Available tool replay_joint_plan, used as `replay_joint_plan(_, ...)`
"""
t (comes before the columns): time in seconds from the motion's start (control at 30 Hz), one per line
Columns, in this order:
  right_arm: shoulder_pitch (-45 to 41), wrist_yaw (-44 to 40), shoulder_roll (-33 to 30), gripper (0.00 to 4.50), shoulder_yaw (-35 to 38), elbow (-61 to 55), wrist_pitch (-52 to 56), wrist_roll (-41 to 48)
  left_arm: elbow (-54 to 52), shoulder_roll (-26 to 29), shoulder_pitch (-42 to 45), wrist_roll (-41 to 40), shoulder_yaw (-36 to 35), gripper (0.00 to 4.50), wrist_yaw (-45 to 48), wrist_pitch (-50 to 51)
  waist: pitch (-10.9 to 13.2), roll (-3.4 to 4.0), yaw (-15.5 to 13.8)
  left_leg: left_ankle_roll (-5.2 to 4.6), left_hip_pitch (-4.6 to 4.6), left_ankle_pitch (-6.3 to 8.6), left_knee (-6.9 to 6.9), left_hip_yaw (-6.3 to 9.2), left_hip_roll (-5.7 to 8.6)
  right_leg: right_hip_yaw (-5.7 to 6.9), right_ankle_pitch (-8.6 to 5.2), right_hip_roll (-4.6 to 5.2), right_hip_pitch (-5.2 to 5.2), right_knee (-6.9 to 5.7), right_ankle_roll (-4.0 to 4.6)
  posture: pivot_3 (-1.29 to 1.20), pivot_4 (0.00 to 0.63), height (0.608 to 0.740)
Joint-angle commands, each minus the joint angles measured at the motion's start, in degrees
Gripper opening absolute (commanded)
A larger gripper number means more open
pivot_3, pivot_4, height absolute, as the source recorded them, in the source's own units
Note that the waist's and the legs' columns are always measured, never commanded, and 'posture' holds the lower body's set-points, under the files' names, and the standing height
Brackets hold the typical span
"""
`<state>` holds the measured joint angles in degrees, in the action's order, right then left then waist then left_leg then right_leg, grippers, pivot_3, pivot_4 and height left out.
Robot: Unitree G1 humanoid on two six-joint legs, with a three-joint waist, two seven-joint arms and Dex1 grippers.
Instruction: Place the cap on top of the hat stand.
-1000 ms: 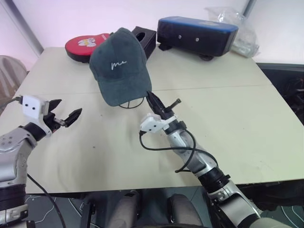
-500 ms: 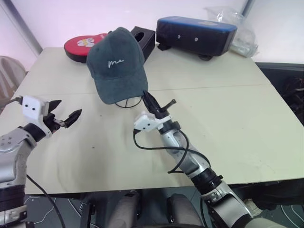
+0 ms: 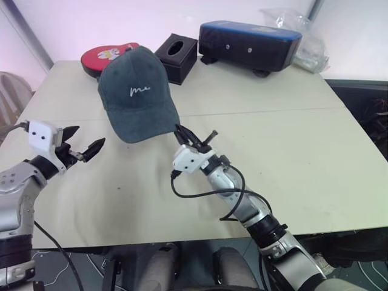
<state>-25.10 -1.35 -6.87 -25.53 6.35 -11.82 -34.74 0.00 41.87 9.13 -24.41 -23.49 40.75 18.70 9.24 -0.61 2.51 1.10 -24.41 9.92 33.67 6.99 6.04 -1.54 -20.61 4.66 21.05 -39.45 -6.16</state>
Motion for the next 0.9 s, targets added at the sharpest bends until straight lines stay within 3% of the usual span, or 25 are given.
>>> replay_joint_plan(0.03, -0.3, 0.3, -0.2, 2.5, -0.1, -2.5, -1.3, -0.4, -0.4, 0.7, 0.9, -0.2, -0.9, 4.5, 0.0, -0.6, 0.0, 0.0, -0.1, 0.0, 0.0, 0.0, 0.0, 0.0, 0.0, 0.0, 0.0, 0.0, -0.01, 0.0, 0.0, 0.0, 0.15, 0.74)
replay_joint_plan(0.1, -0.3, 0.5, -0.6, 3.45, -0.1, -2.3, -1.3, -1.2, -0.3, 0.7, 0.9, -0.2, -1.0, 4.5, 0.0, -0.6, 0.0, 0.0, -0.1, 0.0, 0.0, 0.0, 0.01, 0.0, 0.01, 0.01, 0.0, 0.01, -0.01, 0.0, 0.0, 0.0, 0.15, 0.74)
replay_joint_plan(0.9, 2.8, -3.1, -6.1, 3.45, 1.7, -2.6, -4.5, 1.6, 0.4, 0.9, 1.8, 0.2, -0.2, 4.5, 0.6, -1.0, 0.0, -0.01, -0.1, -0.02, 0.0, 0.01, 0.02, 0.02, 0.01, 0.02, 0.0, 0.01, -0.03, 0.01, 0.0, 0.0, 0.15, 0.74)
